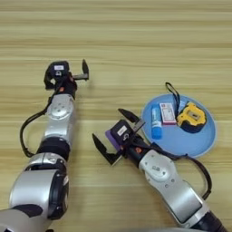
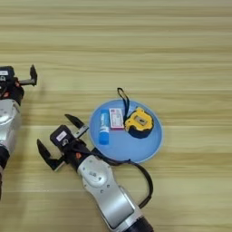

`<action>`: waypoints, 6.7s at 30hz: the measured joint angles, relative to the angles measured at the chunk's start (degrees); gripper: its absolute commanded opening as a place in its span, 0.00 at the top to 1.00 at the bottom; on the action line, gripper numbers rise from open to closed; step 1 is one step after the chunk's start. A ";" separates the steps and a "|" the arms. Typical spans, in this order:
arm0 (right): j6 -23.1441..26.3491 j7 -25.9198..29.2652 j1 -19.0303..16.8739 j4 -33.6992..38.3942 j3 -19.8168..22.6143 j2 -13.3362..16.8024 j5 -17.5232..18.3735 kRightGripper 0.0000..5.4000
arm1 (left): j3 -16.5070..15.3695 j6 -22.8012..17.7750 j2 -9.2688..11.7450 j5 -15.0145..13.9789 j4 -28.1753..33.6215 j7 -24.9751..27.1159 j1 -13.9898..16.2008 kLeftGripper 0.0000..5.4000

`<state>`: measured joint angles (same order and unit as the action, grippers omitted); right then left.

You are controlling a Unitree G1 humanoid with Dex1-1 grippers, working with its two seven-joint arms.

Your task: Move the objects on the table

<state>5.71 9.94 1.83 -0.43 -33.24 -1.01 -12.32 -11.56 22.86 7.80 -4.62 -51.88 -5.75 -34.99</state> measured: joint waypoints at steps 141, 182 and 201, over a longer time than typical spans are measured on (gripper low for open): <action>8.65 0.73 2.35 -9.50 50.97 19.07 20.68 0.61 | 6.11 -7.76 -1.25 4.05 -9.57 4.36 -2.07 0.00; -2.89 8.52 -1.18 6.89 41.44 16.67 22.13 0.01 | 6.05 -7.43 -1.35 4.25 -9.61 4.31 -2.07 0.00; -3.19 12.61 -2.75 2.91 34.14 17.13 19.10 0.01 | 6.07 -7.34 -1.35 4.27 -9.75 4.28 -2.07 0.00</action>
<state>2.52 22.56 -0.92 2.48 0.90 16.11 6.78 -5.50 15.53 6.45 -0.35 -61.63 -1.46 -37.06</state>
